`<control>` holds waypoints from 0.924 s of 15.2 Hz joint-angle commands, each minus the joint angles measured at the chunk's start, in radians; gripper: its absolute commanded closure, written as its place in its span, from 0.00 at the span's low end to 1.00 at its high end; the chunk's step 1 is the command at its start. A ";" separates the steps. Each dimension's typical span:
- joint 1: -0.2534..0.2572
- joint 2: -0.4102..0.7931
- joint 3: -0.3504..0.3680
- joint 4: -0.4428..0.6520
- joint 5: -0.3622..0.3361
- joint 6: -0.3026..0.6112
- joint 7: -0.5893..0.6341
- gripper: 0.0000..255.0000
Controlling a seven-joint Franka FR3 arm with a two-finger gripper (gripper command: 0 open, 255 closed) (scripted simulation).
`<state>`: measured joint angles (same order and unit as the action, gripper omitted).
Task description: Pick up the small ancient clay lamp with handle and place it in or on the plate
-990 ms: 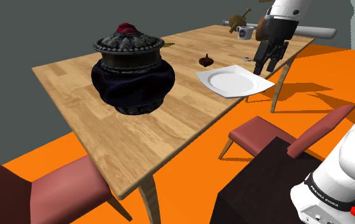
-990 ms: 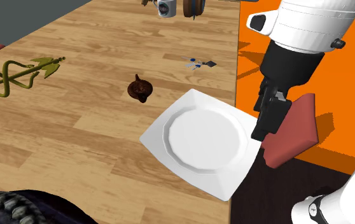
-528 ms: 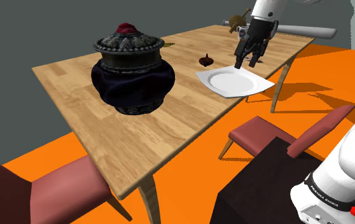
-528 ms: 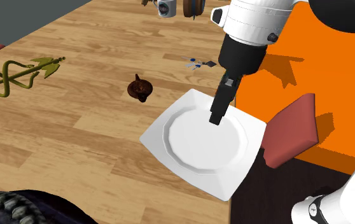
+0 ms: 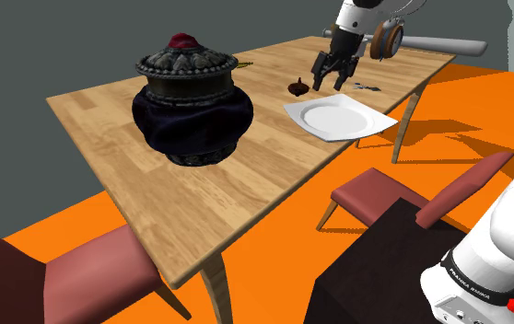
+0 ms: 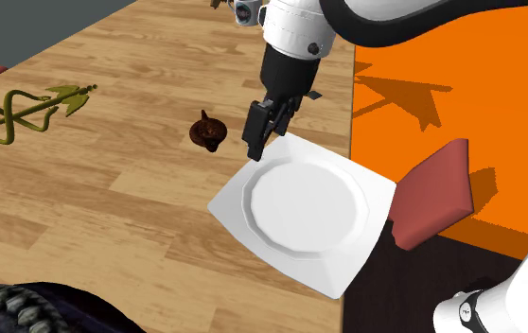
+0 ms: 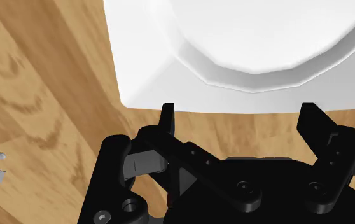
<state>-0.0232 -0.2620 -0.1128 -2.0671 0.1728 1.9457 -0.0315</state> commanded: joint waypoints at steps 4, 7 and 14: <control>-0.007 0.164 -0.019 0.155 0.033 0.056 0.001 0.00; -0.014 0.264 -0.029 0.263 0.056 0.074 0.002 0.00; -0.027 0.413 -0.038 0.415 0.092 0.105 0.005 0.00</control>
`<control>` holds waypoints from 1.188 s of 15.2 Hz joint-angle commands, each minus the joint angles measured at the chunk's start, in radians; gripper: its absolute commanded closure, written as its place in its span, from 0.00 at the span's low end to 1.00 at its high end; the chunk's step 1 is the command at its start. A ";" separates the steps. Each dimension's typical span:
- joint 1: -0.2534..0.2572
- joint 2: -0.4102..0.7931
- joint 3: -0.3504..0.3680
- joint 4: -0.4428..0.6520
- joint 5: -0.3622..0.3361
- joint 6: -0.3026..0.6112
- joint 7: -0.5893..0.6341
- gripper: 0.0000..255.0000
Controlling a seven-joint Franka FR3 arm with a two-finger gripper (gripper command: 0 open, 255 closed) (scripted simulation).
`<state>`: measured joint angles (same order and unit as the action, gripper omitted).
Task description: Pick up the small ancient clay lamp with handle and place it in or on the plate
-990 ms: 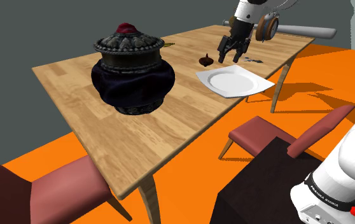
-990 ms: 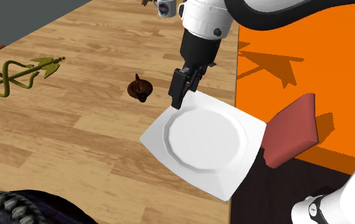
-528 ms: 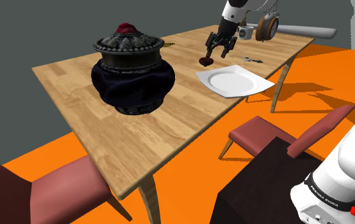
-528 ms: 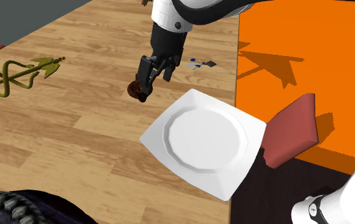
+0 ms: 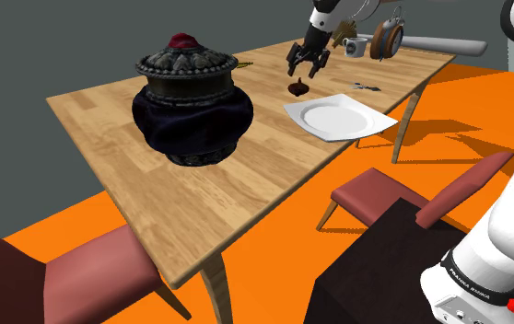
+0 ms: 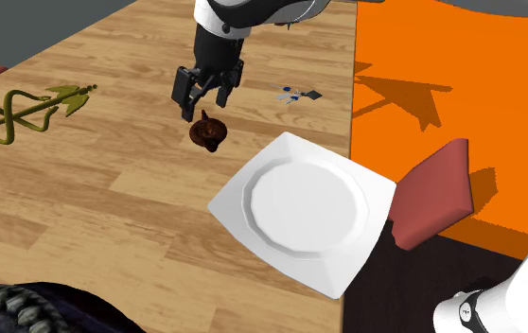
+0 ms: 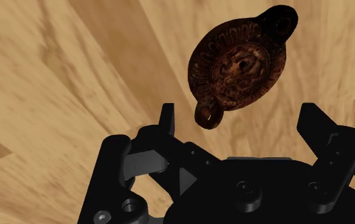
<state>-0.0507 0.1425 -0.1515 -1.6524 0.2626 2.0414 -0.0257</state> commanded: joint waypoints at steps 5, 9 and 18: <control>0.006 0.038 0.007 -0.030 0.012 0.070 -0.007 0.00; 0.006 0.038 0.007 -0.030 0.012 0.070 -0.007 0.00; 0.005 0.036 0.006 -0.032 0.012 0.070 -0.009 1.00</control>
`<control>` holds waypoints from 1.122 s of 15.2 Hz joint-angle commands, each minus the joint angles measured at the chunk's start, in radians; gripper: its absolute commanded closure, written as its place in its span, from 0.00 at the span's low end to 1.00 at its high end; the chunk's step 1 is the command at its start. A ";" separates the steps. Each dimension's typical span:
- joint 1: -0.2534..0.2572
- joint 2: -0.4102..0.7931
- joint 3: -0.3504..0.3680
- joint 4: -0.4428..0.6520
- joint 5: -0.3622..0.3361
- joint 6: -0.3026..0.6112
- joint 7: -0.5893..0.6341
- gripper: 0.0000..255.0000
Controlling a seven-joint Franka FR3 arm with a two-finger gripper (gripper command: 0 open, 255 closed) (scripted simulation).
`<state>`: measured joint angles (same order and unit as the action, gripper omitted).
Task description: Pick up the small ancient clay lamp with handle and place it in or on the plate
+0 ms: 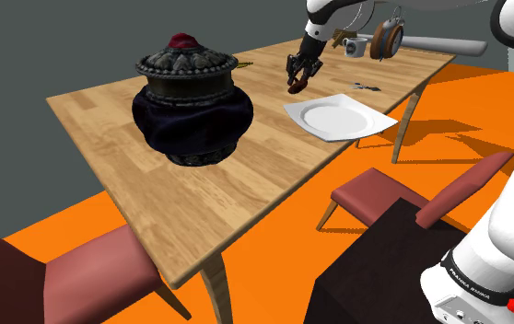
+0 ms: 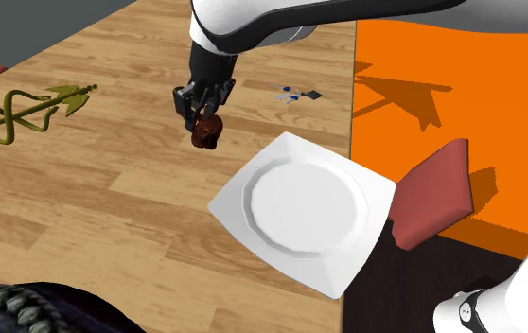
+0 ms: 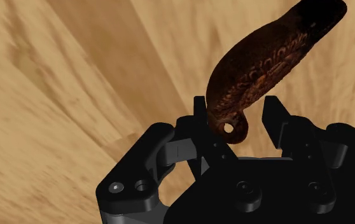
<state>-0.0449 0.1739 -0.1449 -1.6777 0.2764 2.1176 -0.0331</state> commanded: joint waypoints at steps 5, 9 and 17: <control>0.000 0.007 0.000 -0.005 -0.002 -0.006 0.000 1.00; -0.001 0.003 -0.002 0.043 -0.009 -0.057 0.013 1.00; -0.004 0.006 -0.005 0.154 -0.020 -0.162 0.037 1.00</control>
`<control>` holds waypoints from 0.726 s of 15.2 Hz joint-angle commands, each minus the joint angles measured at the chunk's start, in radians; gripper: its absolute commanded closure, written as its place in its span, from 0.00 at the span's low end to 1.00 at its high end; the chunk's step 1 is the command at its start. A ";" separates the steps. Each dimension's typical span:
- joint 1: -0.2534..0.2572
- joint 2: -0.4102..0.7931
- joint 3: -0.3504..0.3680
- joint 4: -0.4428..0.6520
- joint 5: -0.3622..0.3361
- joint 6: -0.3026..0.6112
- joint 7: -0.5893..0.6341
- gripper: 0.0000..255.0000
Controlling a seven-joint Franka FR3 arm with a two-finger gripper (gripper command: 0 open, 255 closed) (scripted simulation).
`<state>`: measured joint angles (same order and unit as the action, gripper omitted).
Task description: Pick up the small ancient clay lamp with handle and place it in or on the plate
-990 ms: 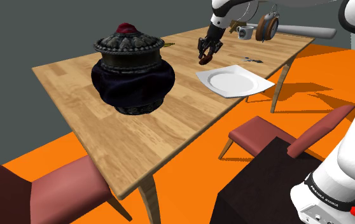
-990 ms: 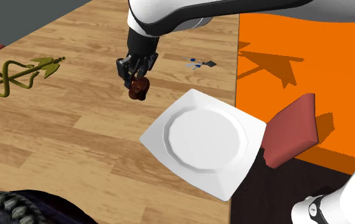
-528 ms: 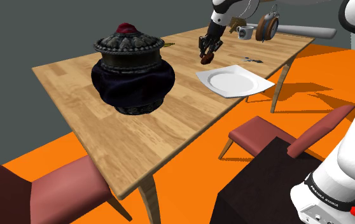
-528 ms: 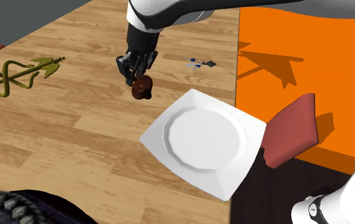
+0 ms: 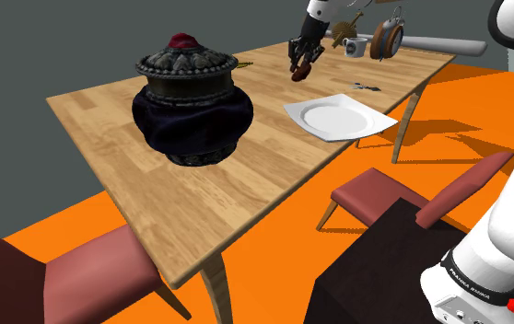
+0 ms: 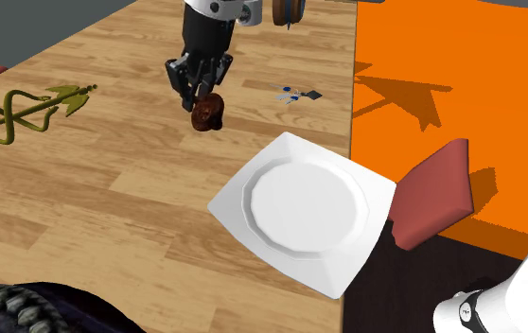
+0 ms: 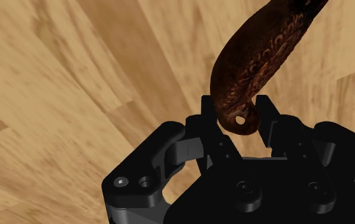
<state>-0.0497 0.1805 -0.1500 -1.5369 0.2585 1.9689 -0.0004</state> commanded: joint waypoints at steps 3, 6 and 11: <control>-0.002 0.005 -0.001 0.061 -0.004 -0.055 0.013 1.00; -0.004 0.014 -0.002 0.112 -0.005 -0.097 0.021 1.00; 0.025 -0.166 0.010 -0.115 -0.039 -0.040 0.049 1.00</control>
<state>-0.0312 0.0558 -0.1435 -1.5985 0.2273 1.9139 0.0416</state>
